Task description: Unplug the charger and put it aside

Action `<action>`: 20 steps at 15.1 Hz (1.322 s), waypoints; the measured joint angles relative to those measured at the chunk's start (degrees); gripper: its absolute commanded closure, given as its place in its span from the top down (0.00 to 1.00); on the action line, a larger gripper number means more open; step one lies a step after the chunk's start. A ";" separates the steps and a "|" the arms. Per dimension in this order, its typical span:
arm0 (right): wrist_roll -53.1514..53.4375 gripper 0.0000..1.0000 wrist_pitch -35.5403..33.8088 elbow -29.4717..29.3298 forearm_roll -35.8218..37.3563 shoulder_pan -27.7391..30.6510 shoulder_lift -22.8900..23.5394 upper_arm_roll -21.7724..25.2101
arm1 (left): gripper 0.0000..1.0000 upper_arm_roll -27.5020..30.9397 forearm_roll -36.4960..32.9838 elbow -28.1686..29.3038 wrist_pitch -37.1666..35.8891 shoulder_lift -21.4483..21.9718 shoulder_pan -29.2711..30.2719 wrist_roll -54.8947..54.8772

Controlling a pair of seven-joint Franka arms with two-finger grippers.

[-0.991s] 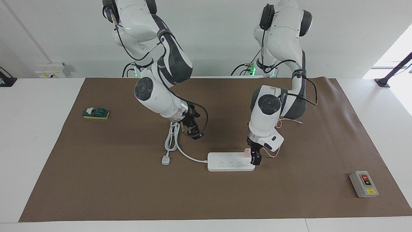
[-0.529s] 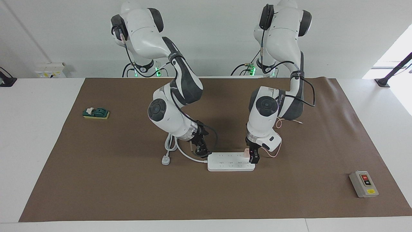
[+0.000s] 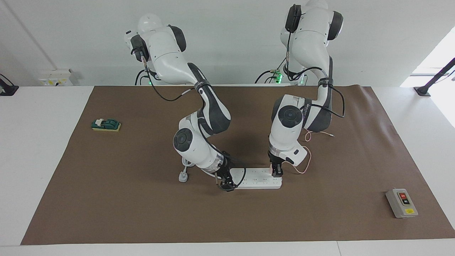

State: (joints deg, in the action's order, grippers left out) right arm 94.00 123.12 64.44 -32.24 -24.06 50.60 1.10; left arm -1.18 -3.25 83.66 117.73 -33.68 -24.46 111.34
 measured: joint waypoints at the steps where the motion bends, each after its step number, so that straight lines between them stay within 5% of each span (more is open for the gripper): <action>1: 0.00 1.00 0.51 -0.13 0.02 -0.17 0.20 0.00 | 0.00 0.02 -0.18 -0.03 0.05 0.00 -0.11 0.01; 20: -0.80 1.00 4.57 0.53 0.20 -2.12 0.88 -0.03 | 0.00 0.08 -0.69 -0.12 0.43 -0.01 -0.18 0.31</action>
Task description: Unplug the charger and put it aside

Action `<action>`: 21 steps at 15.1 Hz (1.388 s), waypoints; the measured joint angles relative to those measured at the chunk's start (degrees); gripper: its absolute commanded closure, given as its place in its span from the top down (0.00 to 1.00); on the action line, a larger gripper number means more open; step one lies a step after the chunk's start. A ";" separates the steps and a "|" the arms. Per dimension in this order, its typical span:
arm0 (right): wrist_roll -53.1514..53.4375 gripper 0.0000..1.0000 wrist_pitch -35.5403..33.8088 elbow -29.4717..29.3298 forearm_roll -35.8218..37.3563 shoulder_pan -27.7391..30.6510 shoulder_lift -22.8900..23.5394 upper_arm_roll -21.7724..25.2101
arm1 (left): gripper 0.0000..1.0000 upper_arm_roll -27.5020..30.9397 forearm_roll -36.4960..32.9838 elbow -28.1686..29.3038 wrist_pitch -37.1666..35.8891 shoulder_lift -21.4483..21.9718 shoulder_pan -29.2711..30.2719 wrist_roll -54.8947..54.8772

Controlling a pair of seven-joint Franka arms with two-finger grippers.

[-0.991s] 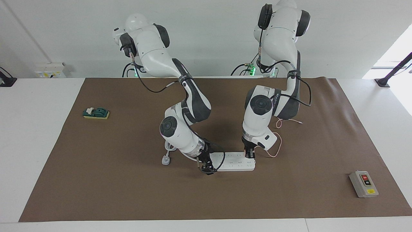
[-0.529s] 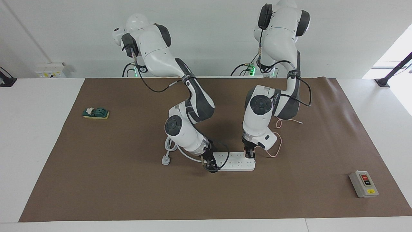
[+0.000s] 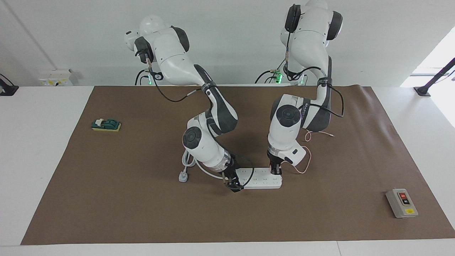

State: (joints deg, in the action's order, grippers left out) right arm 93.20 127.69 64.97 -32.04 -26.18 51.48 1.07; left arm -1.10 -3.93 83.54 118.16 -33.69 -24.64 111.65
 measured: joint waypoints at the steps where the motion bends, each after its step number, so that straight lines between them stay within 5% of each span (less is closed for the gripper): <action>1: -0.03 1.00 0.05 0.05 0.00 -0.06 0.02 0.00 | 0.00 0.00 0.00 0.00 0.00 0.00 0.00 0.00; 16: -0.03 1.00 -1.73 0.03 -0.14 -0.18 -0.01 0.10 | 0.00 0.01 0.00 -0.01 -0.10 0.00 0.00 0.10; 21: -0.03 0.88 -0.72 0.28 -0.10 -0.20 0.00 0.12 | 0.00 0.01 -0.02 -0.01 -0.10 0.00 0.00 0.11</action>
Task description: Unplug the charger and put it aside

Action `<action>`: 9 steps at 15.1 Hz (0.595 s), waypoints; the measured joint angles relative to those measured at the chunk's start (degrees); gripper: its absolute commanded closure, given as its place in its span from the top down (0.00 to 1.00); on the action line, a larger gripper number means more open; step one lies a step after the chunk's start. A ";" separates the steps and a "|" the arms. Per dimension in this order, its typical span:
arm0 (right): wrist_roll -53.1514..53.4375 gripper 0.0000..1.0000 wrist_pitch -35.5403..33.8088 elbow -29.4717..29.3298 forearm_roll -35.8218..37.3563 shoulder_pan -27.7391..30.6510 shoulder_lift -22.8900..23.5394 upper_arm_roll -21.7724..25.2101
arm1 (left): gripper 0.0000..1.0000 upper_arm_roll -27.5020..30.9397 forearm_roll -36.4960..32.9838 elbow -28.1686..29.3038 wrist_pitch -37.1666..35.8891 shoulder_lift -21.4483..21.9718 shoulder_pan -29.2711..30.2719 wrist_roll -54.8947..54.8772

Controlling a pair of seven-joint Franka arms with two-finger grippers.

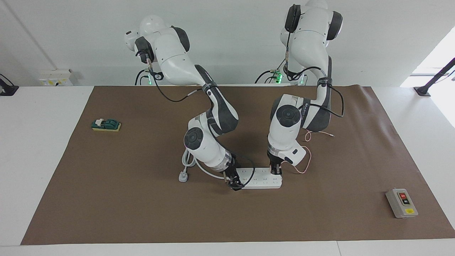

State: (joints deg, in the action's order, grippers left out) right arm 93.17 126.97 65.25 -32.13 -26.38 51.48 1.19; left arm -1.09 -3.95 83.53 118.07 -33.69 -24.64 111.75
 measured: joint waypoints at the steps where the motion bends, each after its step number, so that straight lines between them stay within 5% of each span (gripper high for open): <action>1: 0.00 0.64 0.10 0.11 0.00 -0.02 0.00 0.00 | 0.00 0.00 -0.02 0.00 0.00 0.00 0.00 0.00; 2: 0.11 0.42 0.07 0.13 -0.02 0.00 -0.08 0.00 | 0.00 0.00 -0.04 0.00 0.00 0.00 0.00 0.00; 3: 0.11 0.08 0.07 0.14 -0.02 0.00 -0.08 0.00 | 0.00 -0.01 -0.06 -0.01 0.00 -0.01 0.00 0.00; 4: 0.11 0.00 0.07 0.14 -0.03 0.00 -0.08 0.00 | 0.00 -0.01 -0.08 -0.01 0.00 -0.01 0.00 0.00; 9: 0.11 0.00 0.08 0.14 -0.09 0.02 -0.08 0.00 | 0.00 -0.02 -0.13 -0.02 0.00 -0.02 0.00 0.00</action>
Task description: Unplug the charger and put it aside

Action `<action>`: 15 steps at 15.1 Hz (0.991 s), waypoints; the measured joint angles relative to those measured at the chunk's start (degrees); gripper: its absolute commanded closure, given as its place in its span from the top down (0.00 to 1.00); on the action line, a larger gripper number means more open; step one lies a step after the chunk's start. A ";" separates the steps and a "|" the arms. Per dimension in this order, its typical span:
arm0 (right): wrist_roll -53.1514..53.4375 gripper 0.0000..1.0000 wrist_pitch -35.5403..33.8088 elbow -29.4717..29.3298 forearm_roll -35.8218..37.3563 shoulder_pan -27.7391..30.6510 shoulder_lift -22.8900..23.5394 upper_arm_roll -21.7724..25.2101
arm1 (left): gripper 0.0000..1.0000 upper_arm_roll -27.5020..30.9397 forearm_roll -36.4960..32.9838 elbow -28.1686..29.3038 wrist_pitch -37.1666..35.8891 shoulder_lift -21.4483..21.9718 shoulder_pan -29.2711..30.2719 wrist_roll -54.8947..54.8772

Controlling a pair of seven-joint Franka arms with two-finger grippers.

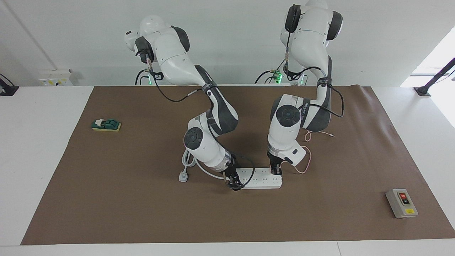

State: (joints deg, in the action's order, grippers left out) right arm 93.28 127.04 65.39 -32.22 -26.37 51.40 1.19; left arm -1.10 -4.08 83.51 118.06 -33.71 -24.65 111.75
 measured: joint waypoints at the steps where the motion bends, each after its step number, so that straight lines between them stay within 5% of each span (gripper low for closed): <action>1: 0.00 0.00 0.01 0.00 0.00 0.00 0.00 0.00 | 0.00 0.00 0.00 -0.02 -0.02 0.00 0.00 0.00; 7: 0.02 0.00 0.05 0.04 0.00 0.01 0.00 0.01 | 0.00 0.40 -0.25 -4.59 -7.33 0.08 0.21 -0.44; 12: 0.02 0.00 0.05 0.04 -0.02 0.01 0.00 0.00 | 0.00 1.25 -0.92 -8.37 -17.57 5.08 0.80 -9.42; 13: 0.02 0.61 0.05 0.04 -0.01 0.01 0.00 0.00 | 0.00 1.23 -0.92 -8.27 -17.92 5.63 0.85 -14.04; 14: 0.02 1.00 0.05 0.04 -0.01 0.01 0.00 0.00 | 0.00 1.21 -0.93 -7.97 -18.14 6.04 0.88 -19.37; 15: 0.02 1.00 0.05 0.04 0.01 0.01 0.00 0.00 | 0.00 1.19 -1.03 -7.41 -18.19 6.39 0.89 -24.86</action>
State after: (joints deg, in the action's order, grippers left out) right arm 93.31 127.10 65.43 -32.21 -26.35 51.40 1.19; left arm 0.08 -5.11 76.10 99.87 -27.32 -23.76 86.89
